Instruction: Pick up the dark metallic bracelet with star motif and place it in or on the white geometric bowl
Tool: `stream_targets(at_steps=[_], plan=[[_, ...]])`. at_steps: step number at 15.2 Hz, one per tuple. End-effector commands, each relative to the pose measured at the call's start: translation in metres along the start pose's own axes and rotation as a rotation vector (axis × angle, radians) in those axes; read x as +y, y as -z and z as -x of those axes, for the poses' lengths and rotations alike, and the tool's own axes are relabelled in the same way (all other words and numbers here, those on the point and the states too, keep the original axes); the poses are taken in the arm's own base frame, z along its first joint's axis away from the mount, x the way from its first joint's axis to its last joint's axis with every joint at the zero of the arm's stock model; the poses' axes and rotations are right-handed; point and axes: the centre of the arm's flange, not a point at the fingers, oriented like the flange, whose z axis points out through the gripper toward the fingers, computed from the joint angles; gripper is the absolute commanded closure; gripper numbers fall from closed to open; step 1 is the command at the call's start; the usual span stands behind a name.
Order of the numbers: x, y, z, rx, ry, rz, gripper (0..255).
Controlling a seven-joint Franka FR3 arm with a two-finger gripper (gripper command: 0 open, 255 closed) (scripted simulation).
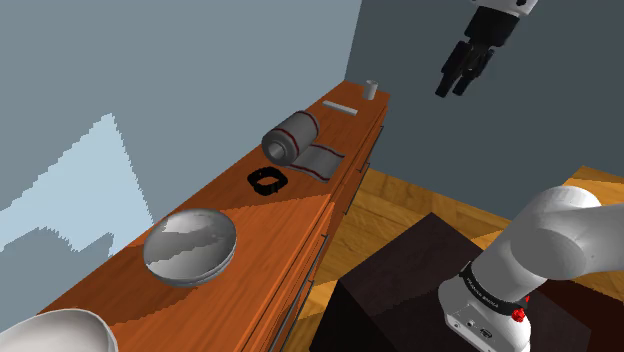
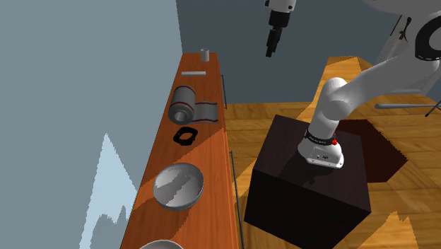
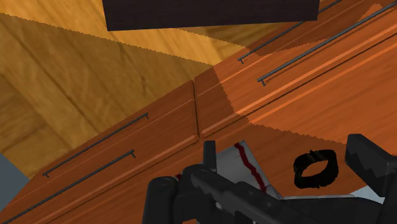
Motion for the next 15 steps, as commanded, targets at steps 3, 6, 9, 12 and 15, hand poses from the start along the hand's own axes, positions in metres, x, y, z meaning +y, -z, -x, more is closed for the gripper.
stream_targets(at_steps=[3,6,9,12,15], plan=[[-0.011,-0.019,-0.016,-0.001,0.002,0.006,0],[-0.027,-0.047,-0.039,-0.002,0.005,0.015,0],[-0.043,-0.076,-0.062,-0.003,0.008,0.024,0],[-0.059,-0.105,-0.086,-0.004,0.010,0.033,0],[-0.074,-0.134,-0.109,-0.005,0.013,0.042,0]])
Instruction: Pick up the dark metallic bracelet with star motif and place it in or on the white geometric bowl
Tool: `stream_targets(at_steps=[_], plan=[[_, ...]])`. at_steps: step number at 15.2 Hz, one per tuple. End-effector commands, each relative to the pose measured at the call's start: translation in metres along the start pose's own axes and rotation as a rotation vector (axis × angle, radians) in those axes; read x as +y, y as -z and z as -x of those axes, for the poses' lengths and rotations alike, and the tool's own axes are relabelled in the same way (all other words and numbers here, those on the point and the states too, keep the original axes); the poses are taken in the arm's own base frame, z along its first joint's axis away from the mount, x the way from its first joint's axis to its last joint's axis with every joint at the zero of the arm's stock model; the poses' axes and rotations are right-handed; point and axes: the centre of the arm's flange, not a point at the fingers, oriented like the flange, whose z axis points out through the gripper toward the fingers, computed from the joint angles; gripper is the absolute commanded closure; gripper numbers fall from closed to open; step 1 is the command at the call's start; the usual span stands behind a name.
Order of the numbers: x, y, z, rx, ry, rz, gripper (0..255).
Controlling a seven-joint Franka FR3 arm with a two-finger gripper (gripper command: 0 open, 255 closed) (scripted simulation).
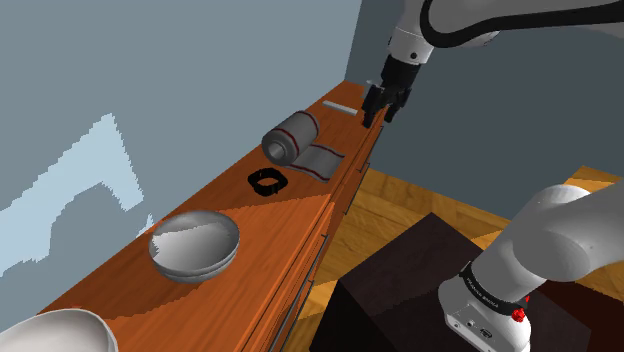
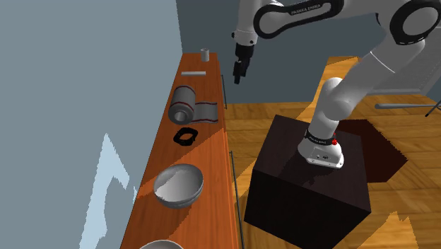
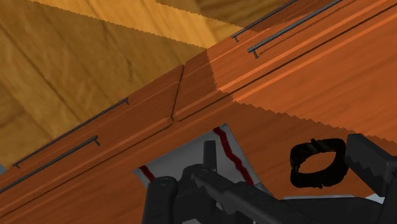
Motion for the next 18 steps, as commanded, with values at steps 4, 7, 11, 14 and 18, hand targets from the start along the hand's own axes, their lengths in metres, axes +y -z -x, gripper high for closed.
stream_targets(at_steps=[4,7,11,14,18], plan=[[-0.027,-0.047,-0.039,0.000,0.004,0.015,0],[-0.043,-0.076,-0.063,-0.001,0.007,0.023,0],[-0.064,-0.114,-0.094,-0.003,0.011,0.035,0],[-0.079,-0.143,-0.117,-0.004,0.014,0.044,0],[-0.100,-0.182,-0.148,-0.005,0.018,0.056,0]])
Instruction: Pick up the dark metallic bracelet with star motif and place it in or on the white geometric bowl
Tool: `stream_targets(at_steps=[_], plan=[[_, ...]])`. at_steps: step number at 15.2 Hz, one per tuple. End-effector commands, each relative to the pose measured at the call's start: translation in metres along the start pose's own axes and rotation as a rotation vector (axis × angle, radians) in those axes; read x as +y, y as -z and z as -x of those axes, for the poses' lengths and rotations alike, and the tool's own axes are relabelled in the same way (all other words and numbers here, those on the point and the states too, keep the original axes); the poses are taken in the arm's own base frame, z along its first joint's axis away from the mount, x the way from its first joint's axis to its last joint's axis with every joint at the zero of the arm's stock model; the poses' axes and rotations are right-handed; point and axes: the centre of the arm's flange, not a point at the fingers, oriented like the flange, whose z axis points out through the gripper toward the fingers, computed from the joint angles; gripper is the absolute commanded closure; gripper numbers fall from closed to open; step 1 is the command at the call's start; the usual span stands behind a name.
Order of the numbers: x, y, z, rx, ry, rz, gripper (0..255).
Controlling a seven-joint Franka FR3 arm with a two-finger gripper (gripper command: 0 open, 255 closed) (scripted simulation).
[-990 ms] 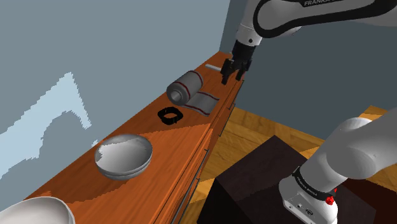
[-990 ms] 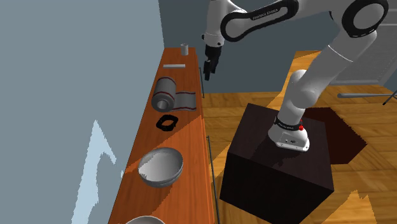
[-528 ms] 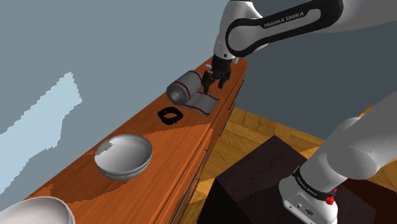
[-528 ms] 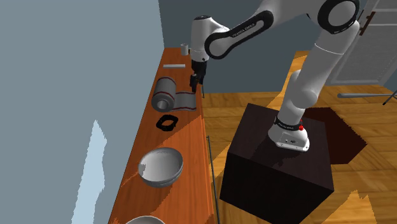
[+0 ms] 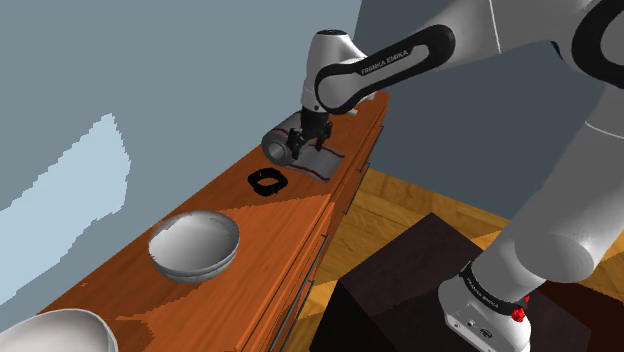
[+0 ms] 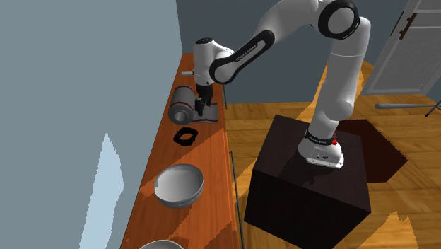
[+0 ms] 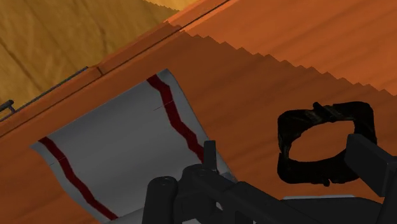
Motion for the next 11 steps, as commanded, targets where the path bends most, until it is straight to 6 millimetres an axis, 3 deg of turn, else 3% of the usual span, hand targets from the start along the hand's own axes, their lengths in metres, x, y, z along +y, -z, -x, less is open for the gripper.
stream_targets(at_steps=[1,8,11], plan=[[-0.013,-0.020,-0.017,0.000,0.001,0.006,0],[-0.049,-0.084,-0.069,-0.003,0.007,0.026,0],[-0.049,-0.100,-0.069,-0.003,0.007,0.026,0]])
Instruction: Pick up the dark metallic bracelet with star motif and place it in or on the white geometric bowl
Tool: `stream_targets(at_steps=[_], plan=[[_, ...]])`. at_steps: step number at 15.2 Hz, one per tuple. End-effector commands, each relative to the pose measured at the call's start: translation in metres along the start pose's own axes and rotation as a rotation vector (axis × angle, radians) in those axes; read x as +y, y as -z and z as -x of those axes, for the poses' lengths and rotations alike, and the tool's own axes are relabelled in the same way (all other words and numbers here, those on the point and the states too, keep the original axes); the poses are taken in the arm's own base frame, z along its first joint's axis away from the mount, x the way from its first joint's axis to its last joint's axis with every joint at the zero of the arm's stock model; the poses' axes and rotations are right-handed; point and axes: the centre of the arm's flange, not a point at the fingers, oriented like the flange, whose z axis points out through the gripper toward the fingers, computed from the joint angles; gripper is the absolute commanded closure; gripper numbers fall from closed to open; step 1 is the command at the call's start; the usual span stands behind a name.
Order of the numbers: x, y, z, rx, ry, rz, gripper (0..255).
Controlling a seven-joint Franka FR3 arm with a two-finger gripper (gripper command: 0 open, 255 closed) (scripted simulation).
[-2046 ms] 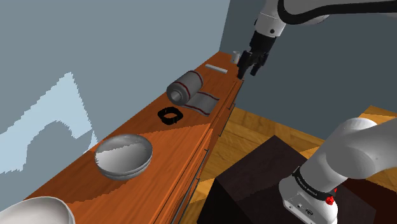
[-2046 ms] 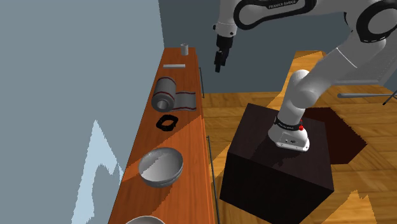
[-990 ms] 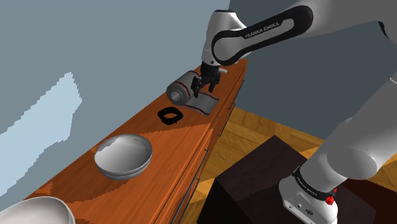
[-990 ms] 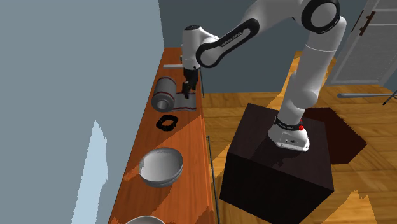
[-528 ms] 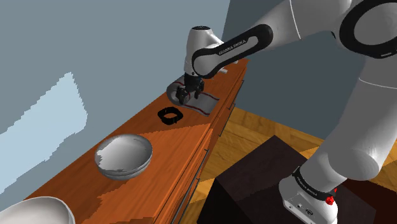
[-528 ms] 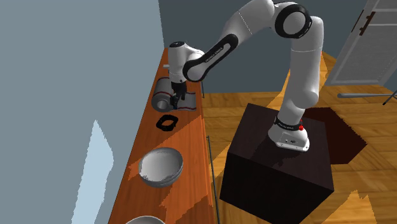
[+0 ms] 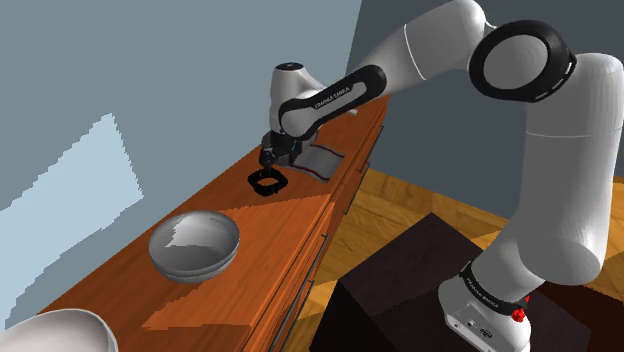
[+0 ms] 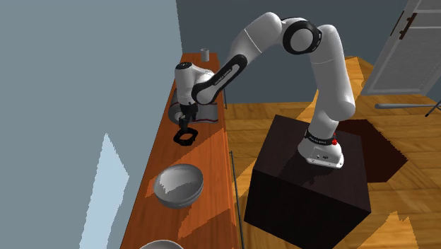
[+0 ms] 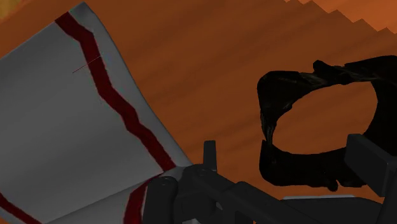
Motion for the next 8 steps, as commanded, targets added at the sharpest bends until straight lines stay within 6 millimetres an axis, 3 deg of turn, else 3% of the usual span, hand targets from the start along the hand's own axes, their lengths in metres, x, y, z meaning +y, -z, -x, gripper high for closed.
stream_targets(at_steps=[1,5,8], plan=[[-0.001,-0.011,-0.002,0.001,0.000,0.000,0],[-0.001,-0.030,-0.002,0.001,0.000,0.000,0],[-0.001,-0.030,-0.002,0.001,0.000,0.000,0]])
